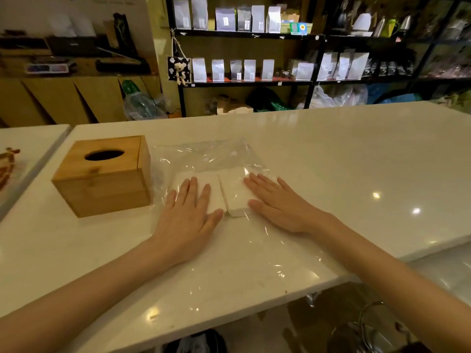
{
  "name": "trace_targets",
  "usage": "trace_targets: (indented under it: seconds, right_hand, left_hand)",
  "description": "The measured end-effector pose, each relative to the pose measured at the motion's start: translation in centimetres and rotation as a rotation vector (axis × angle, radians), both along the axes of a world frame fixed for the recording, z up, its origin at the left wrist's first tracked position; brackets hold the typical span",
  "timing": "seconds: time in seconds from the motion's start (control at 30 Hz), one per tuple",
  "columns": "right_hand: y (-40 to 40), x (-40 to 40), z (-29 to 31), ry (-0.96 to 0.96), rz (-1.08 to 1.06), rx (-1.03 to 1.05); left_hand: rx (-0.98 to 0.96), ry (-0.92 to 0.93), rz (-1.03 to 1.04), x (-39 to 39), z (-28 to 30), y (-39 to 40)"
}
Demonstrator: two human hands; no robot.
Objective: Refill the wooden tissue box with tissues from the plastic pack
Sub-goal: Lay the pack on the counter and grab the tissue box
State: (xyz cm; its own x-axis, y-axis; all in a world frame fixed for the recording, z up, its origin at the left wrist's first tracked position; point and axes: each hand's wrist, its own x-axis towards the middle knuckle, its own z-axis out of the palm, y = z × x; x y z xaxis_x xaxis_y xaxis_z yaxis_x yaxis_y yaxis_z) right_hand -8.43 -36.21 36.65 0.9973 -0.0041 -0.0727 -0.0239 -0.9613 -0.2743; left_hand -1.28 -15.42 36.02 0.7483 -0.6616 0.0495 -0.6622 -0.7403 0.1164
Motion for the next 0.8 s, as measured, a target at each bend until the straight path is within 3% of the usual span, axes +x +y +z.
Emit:
trace_targets:
  seconds: [0.13,0.23,0.43,0.53,0.8]
  right_hand:
    - [-0.5,1.2,0.2,0.021,0.012,0.004]
    - [-0.6,2.2,1.4,-0.032,-0.029,0.064]
    - [3.9,5.8,6.8,-0.304,0.162,0.136]
    - [7.8,8.8,8.1,-0.311,0.324,0.103]
    - [13.7,15.4,6.9,-0.142,0.436,-0.061]
  left_hand:
    - [-0.023,0.087,-0.004,1.1,0.5,0.1]
    - [-0.167,0.204,-0.023,1.2,2.5,0.6]
    - [-0.489,0.052,0.006,3.6,8.0,5.4]
    - [-0.432,-0.027,0.101,6.3,8.7,8.5]
    - [-0.248,0.166,0.282,9.9,8.2,13.8]
